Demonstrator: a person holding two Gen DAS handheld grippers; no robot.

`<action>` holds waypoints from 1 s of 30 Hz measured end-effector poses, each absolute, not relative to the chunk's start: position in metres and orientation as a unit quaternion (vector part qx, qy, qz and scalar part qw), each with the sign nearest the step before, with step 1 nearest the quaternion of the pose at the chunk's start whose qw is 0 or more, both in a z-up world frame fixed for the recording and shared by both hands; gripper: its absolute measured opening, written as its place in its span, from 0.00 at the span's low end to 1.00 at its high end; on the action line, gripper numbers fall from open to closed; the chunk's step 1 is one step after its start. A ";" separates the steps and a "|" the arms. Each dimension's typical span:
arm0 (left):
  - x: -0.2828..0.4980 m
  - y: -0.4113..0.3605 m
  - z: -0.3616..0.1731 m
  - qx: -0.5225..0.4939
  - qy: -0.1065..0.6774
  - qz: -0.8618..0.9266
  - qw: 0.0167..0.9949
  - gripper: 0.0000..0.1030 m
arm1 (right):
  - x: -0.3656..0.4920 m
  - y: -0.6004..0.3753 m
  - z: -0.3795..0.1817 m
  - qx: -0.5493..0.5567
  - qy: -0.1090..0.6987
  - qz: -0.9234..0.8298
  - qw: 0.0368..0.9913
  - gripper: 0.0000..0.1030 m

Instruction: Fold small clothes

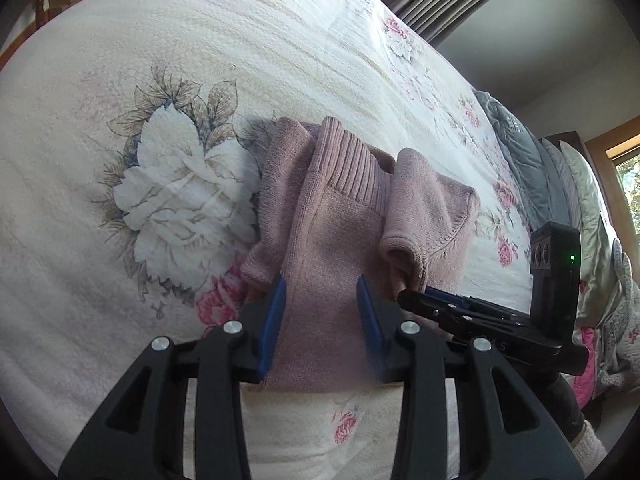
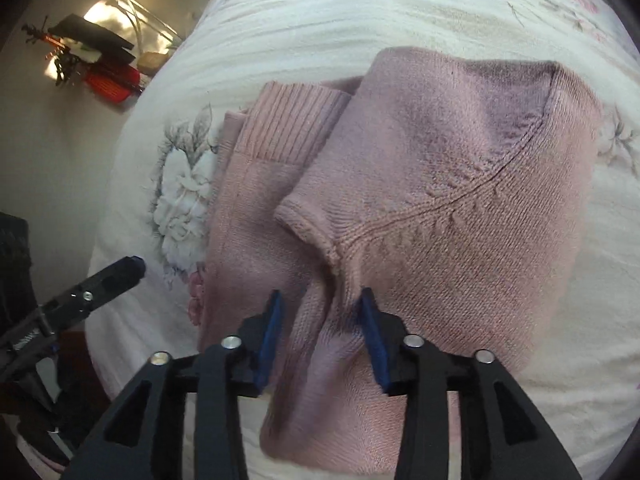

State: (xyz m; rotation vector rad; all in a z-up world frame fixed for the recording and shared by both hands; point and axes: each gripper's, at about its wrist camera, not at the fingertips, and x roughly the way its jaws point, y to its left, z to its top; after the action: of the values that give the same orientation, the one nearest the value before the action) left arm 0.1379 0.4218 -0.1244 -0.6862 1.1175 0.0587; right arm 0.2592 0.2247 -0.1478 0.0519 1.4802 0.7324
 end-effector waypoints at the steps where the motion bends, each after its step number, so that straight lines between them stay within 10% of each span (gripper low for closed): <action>1: 0.140 0.420 -0.125 -0.325 0.519 0.020 0.790 0.39 | 0.259 0.217 -0.142 0.040 0.656 0.335 0.675 0.46; 30: 0.243 0.317 -0.211 -0.339 0.592 -0.060 0.729 0.53 | 0.214 -0.006 -0.171 0.137 0.678 0.175 0.700 0.46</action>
State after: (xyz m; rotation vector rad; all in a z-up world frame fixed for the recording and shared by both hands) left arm 0.2429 0.3175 -0.2114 -0.7462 1.3045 -0.1321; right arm 0.2135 -0.0064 -0.1709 0.3044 1.5107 0.3897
